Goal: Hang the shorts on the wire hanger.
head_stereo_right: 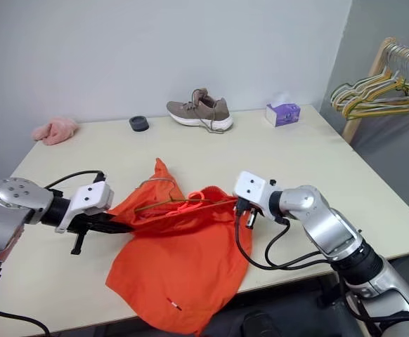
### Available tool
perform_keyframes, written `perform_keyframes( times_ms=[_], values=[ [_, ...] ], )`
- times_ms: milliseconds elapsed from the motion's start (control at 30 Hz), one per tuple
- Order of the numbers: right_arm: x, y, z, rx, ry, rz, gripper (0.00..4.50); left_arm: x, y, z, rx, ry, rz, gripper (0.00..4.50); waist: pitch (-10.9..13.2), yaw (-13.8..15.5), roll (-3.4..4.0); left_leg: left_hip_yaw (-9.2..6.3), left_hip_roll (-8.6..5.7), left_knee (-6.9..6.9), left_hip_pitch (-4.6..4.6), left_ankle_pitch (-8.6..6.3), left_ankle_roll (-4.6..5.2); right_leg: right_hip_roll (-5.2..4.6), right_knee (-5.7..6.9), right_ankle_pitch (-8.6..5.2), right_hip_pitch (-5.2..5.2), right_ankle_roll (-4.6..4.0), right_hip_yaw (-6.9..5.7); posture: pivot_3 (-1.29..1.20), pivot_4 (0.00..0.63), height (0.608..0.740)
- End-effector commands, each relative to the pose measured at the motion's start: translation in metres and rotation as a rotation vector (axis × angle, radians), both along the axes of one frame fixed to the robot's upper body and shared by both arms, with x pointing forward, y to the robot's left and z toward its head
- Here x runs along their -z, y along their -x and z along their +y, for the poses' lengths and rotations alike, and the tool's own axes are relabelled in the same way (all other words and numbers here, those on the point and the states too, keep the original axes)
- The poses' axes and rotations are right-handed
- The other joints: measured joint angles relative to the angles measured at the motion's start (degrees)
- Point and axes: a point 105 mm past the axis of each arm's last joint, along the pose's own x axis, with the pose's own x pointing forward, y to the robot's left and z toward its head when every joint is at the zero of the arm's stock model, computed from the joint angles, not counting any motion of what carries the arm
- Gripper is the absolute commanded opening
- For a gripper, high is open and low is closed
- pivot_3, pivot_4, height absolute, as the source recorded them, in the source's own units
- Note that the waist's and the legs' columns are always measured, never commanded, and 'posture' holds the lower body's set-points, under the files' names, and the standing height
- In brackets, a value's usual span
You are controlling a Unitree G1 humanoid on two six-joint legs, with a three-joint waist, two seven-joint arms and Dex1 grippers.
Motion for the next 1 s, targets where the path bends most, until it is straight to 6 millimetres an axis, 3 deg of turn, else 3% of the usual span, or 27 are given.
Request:
perform_keyframes(
  times_ms=[33,167,300,633,800,1000],
  values=[
    [-0.016,0.001,0.01,-0.061,0.016,-0.077,0.03,-0.005,-0.002,-0.008,0.031,-0.005,-0.025,0.0,0.0,-0.01,0.0,0.0,0.0,0.0,0.0,0.0,0.0,0.0,0.0,0.0,0.0,-0.01,0.0,-0.32,0.0,0.74],
    [-0.016,0.016,0.021,-0.158,0.046,-0.073,0.03,-0.002,-0.005,-0.012,0.042,-0.004,-0.029,0.0,0.0,-0.02,0.01,0.0,-0.01,0.02,0.0,0.0,0.0,0.0,0.01,0.0,0.01,0.0,-0.01,-0.32,0.0,0.74],
    [-0.021,0.021,0.026,-0.186,0.039,-0.091,1.07,0.001,-0.006,-0.016,0.048,-0.004,-0.031,0.0,0.0,-0.06,0.0,-0.02,0.0,0.03,0.0,0.0,0.0,0.0,0.01,0.0,0.01,0.01,-0.02,-0.33,0.0,0.74],
    [-0.035,0.02,0.013,-0.183,0.11,-0.169,4.49,0.003,-0.01,-0.022,0.054,0.007,-0.051,0.0,0.0,-0.11,0.0,-0.04,0.01,0.04,0.01,0.0,0.0,-0.04,0.02,0.01,0.01,-0.02,-0.03,-0.33,0.0,0.74],
    [-0.006,0.026,-0.023,-0.122,0.179,-0.043,4.49,0.004,-0.01,-0.021,0.044,0.014,-0.053,0.0,-0.06,0.28,-0.1,-0.09,-0.02,0.05,0.0,0.0,0.0,-0.06,-0.03,0.04,0.07,-0.07,-0.11,-0.33,0.0,0.74],
    [0.011,0.024,-0.017,-0.114,0.163,0.025,4.49,0.006,-0.01,-0.021,0.046,0.012,-0.051,0.0,-0.04,-1.2,-0.07,-0.04,0.06,0.08,0.1,0.0,0.0,-0.07,-0.01,-0.04,0.11,0.07,-0.01,-0.33,0.0,0.74]
  ],
)
